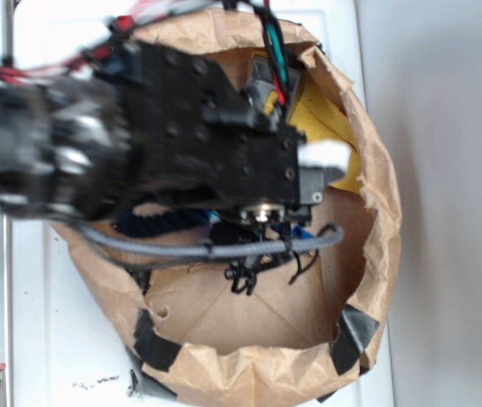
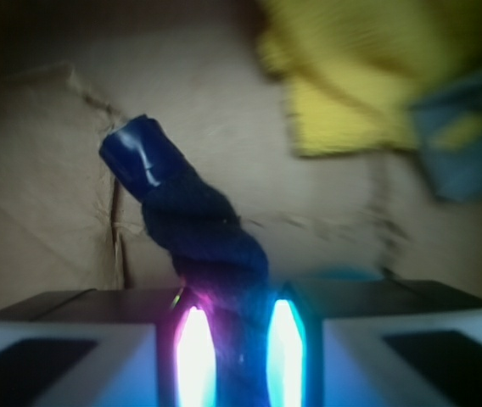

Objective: Grab the blue rope.

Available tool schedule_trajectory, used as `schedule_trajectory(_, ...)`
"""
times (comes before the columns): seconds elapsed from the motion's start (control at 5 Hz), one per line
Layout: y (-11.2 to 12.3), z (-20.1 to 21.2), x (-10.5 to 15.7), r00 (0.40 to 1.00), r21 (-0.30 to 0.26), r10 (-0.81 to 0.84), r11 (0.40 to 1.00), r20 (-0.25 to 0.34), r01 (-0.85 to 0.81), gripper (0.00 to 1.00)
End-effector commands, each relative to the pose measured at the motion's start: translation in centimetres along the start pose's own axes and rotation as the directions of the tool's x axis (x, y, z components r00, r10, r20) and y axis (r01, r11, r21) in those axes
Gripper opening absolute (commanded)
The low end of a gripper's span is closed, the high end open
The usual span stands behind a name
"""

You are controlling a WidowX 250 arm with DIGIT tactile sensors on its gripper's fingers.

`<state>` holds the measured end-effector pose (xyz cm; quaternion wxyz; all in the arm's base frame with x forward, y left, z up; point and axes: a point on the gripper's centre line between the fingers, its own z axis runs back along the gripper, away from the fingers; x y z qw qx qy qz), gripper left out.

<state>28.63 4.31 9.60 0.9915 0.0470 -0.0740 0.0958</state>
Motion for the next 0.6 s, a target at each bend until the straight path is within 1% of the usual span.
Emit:
schedule_trajectory(0.0, 2.0, 10.0, -0.3, 0.99, 0.1, 0.121, 0.987, 0.078, -0.128, 0.0)
schedule_trajectory(0.2, 1.5, 11.6, -0.3, 0.989, 0.107, 0.124, 0.985, 0.078, -0.132, 0.0)
schedule_trajectory(0.4, 1.2, 11.6, -0.2, 0.986, 0.101, 0.137, 0.984, 0.092, -0.146, 0.0)
